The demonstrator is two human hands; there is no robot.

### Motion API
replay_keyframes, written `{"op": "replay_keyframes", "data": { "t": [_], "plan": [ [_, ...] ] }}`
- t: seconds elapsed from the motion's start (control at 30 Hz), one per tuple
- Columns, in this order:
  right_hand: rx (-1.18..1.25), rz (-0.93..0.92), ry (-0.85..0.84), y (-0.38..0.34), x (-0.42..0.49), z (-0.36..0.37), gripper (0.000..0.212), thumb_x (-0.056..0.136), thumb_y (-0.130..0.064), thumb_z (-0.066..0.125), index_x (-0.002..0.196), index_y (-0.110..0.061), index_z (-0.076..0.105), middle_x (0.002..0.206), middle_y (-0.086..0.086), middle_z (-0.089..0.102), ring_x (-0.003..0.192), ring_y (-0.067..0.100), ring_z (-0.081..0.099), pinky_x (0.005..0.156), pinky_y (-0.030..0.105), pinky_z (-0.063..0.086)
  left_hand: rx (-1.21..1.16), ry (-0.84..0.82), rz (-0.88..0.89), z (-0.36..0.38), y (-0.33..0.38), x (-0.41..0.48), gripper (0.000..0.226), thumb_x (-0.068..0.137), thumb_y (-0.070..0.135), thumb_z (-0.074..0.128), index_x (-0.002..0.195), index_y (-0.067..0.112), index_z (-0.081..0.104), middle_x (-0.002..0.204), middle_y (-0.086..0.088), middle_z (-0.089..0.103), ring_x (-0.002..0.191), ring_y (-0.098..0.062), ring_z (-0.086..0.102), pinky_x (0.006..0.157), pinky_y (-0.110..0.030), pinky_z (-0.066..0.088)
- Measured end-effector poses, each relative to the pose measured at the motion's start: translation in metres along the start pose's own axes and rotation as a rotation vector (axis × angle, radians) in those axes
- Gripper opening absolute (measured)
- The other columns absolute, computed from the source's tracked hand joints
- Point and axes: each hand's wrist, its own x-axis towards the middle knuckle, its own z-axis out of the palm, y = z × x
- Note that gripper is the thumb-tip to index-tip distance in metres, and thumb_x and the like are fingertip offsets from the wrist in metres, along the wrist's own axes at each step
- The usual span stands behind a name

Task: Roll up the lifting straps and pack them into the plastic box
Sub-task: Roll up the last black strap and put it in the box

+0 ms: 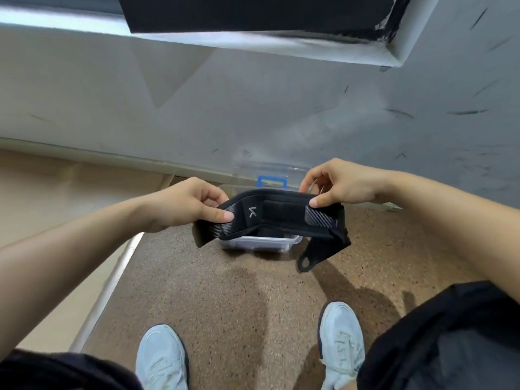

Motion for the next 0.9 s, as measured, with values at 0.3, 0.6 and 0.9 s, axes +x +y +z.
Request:
{"op": "replay_keyframes", "data": {
  "t": [0.3, 0.6, 0.9],
  "plan": [
    [0.222, -0.279, 0.034, -0.037, -0.013, 0.036, 0.065, 0.076, -0.024, 0.090, 0.133, -0.030, 0.060, 0.127, -0.005, 0.066, 0.109, 0.014, 0.067, 0.094, 0.029, 0.056, -0.398, 0.100, 0.127, 0.033, 0.034, -0.003, 0.026, 0.081, 0.020, 0.080, 0.097, 0.001, 0.071, 0.085, -0.017, 0.073, 0.074, -0.024, 0.066, 0.062, -0.026, 0.053],
    [0.437, -0.444, 0.444, -0.059, -0.018, 0.055, 0.028, 0.086, -0.004, 0.078, 0.103, -0.026, 0.075, 0.096, -0.001, 0.079, 0.088, 0.012, 0.074, 0.079, 0.031, 0.060, -0.455, 0.256, 0.176, 0.033, 0.052, -0.015, 0.033, 0.078, 0.036, 0.072, 0.098, 0.010, 0.069, 0.085, -0.003, 0.074, 0.076, -0.013, 0.069, 0.074, -0.032, 0.055],
    [0.471, -0.336, 0.457, -0.062, -0.015, 0.051, 0.013, 0.093, -0.005, 0.068, 0.088, -0.007, 0.080, 0.065, 0.008, 0.072, 0.055, 0.012, 0.062, 0.050, 0.025, 0.050, -0.156, 0.372, 0.358, 0.026, 0.045, -0.020, 0.062, 0.059, 0.039, 0.093, 0.116, 0.035, 0.069, 0.122, 0.007, 0.071, 0.115, -0.014, 0.068, 0.100, -0.040, 0.056]
  ]
}}
